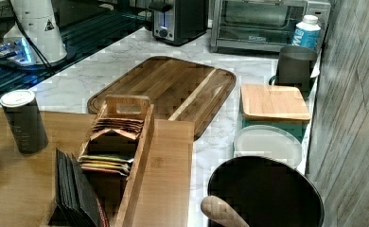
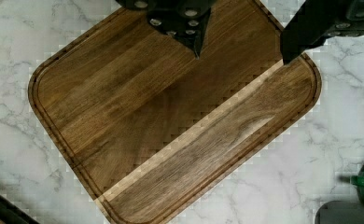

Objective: Open the drawer.

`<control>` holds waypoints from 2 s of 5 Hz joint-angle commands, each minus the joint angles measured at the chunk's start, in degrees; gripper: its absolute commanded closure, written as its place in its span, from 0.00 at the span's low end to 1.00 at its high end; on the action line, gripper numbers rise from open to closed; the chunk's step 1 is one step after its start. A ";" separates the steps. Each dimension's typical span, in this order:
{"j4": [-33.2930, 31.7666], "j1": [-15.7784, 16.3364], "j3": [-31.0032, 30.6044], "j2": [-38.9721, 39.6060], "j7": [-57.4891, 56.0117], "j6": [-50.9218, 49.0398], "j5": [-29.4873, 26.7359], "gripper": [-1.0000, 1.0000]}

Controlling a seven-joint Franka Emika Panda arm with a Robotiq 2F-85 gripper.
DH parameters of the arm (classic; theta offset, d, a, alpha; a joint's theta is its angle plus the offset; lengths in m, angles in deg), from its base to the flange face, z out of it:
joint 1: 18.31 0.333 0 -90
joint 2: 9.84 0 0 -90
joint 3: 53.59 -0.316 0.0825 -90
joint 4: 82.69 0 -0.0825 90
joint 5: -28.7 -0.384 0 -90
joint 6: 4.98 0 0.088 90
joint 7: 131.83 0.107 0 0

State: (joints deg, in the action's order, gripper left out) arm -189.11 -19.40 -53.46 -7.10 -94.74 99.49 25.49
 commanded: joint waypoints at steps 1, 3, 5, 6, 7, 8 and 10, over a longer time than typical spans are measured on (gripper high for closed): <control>-0.64 -0.06 -0.05 0.00 -0.04 0.00 -0.27 0.00; -5.47 -0.44 -0.06 -2.64 -10.43 0.31 -0.60 0.00; -16.04 -1.75 1.76 -9.62 -32.38 3.32 1.20 0.00; -23.55 -3.73 3.75 -13.76 -42.98 9.55 2.46 0.00; -28.20 -4.05 5.36 -16.30 -47.73 14.83 4.21 0.00; -31.34 -5.44 6.56 -17.44 -53.66 18.33 5.45 0.00; -35.77 -6.57 12.26 -15.46 -68.22 28.44 8.25 0.00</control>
State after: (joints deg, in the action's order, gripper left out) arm -223.57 -22.66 -43.66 -22.43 -157.56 125.53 32.48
